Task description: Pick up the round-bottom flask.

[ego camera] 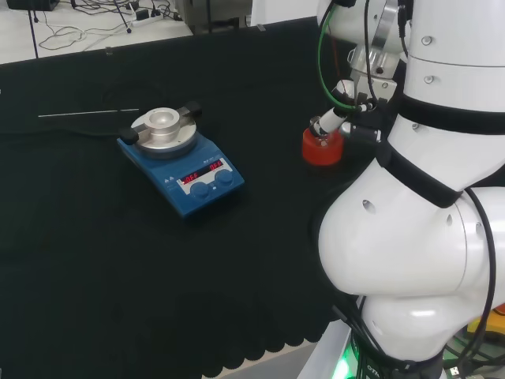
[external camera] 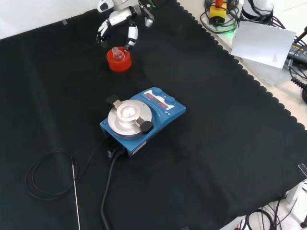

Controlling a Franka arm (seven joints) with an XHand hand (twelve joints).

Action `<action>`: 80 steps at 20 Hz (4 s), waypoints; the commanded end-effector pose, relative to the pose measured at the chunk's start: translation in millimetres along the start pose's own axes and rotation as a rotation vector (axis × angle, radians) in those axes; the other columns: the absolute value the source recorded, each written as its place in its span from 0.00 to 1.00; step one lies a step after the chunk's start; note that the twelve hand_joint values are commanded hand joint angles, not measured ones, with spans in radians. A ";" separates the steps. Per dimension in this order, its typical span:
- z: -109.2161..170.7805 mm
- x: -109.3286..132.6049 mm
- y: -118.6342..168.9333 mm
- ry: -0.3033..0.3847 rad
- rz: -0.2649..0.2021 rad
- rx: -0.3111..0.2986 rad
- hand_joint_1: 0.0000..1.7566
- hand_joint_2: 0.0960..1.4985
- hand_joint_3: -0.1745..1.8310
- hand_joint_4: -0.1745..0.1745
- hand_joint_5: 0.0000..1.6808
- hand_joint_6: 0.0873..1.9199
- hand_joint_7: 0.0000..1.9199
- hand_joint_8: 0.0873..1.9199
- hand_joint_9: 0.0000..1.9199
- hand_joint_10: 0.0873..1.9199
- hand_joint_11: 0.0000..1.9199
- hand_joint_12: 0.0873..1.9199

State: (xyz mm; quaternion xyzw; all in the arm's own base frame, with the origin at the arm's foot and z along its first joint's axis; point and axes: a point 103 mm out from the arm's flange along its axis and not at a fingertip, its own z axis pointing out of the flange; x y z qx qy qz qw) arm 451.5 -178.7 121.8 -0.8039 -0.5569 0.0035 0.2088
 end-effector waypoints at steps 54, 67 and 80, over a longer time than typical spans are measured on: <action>12.6 -0.3 28.2 0.052 -0.057 -0.062 0.63 0.46 0.35 0.99 0.73 0.34 0.24 0.32 0.37 0.26 0.25 0.65; -14.5 0.5 14.1 0.104 -0.055 -0.115 0.64 0.43 0.41 0.72 0.71 0.38 0.25 0.32 0.39 0.26 0.26 0.65; -60.2 29.6 -22.0 0.210 -0.071 -0.165 0.65 0.41 0.43 0.65 0.71 0.40 0.25 0.32 0.39 0.26 0.26 0.65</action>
